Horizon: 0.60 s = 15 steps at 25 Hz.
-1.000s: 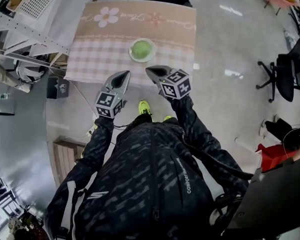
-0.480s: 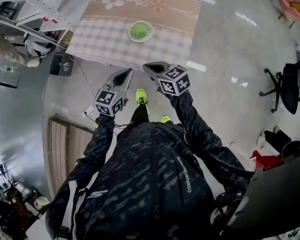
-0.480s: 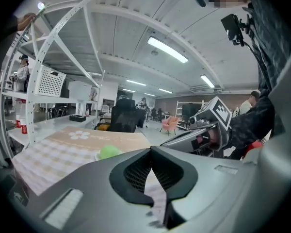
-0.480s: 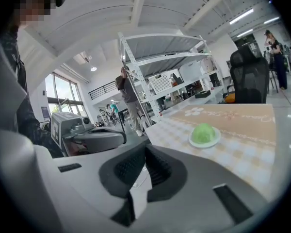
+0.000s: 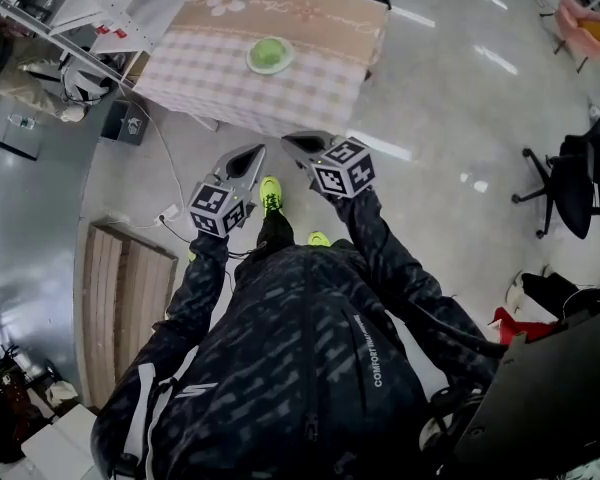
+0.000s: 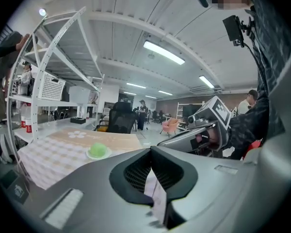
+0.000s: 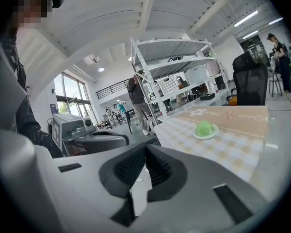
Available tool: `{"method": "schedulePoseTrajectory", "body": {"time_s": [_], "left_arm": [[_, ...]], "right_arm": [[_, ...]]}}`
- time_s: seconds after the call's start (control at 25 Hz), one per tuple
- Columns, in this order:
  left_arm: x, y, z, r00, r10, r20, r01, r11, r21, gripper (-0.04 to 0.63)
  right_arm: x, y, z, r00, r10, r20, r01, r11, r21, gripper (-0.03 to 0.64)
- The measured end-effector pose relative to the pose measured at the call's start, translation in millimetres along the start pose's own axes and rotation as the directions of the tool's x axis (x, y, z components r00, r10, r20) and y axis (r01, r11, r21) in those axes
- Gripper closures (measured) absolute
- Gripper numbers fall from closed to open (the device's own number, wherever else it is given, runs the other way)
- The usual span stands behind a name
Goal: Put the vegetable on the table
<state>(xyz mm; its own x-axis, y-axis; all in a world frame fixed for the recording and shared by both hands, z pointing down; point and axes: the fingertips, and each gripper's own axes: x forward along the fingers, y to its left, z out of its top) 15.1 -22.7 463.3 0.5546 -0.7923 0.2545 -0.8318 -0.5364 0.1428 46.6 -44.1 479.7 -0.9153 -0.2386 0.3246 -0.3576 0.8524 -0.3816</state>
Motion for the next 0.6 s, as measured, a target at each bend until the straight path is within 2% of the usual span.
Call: {"method": "schedulePoseTrajectory", "body": {"time_s": [0.12, 0.32, 0.6], "left_arm": [[-5.1, -20.8, 2.5, 1.0, 0.003, 0.006, -0.003, 1.0, -0.006, 0.597], [-16.0, -50.5, 4.2, 1.0, 0.014, 0.011, -0.014, 1.0, 0.025, 0.598], [-25.9, -84.0, 0.8, 1.0, 0.013, 0.013, -0.013, 0.999, 0.034, 0.597]], "right_arm": [[-17.3, 11.0, -4.1, 1.0, 0.01, 0.011, -0.01, 1.0, -0.002, 0.615], [-38.1, 31.4, -10.4, 0.999, 0.032, 0.042, -0.032, 0.999, -0.001, 0.615], [-60.6, 53.1, -28.3, 0.998, 0.049, 0.042, -0.049, 0.999, -0.006, 0.615]]}}
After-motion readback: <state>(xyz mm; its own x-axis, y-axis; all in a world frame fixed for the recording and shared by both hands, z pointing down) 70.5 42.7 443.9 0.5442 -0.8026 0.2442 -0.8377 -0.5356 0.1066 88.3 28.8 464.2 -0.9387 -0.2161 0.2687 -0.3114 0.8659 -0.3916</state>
